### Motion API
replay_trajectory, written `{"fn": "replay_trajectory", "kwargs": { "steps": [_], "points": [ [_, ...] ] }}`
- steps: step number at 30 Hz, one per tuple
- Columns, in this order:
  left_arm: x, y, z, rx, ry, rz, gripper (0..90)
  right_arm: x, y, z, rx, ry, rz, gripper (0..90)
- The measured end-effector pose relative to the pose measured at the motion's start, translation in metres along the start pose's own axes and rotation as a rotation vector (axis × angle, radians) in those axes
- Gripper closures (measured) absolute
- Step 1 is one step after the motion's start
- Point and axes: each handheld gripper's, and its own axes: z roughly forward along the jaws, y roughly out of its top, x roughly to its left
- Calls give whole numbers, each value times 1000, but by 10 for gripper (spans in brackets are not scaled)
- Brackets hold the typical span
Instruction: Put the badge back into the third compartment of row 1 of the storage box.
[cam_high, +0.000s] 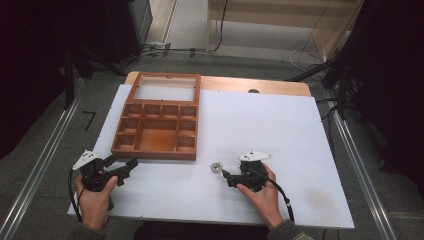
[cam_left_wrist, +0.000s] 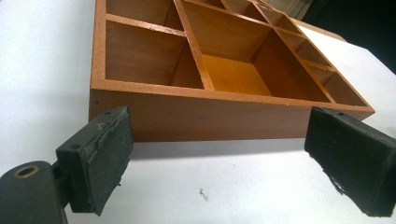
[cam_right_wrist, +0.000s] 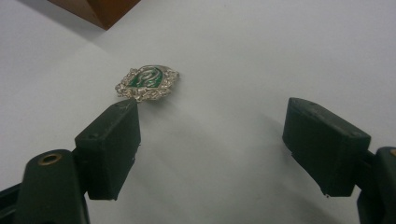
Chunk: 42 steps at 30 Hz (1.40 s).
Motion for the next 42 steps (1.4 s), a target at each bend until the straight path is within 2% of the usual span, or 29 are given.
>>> {"fn": "replay_trajectory", "kwargs": {
  "steps": [6,22,27,28,33,42],
  "points": [
    [0,0,0,2,1,1,78,8,2,4,2,11,-14,174],
    [0,0,0,2,-1,1,78,37,5,18,-3,-44,-63,210],
    [0,0,0,2,-2,2,78,41,6,20,-14,-68,-64,260],
    [0,0,0,3,-2,2,78,44,6,21,-17,-85,-79,276],
    [0,0,1,4,-3,3,78,47,7,22,-25,-91,-78,345],
    [0,0,1,5,-5,3,78,50,8,24,-33,-119,-50,437]
  ]
}}
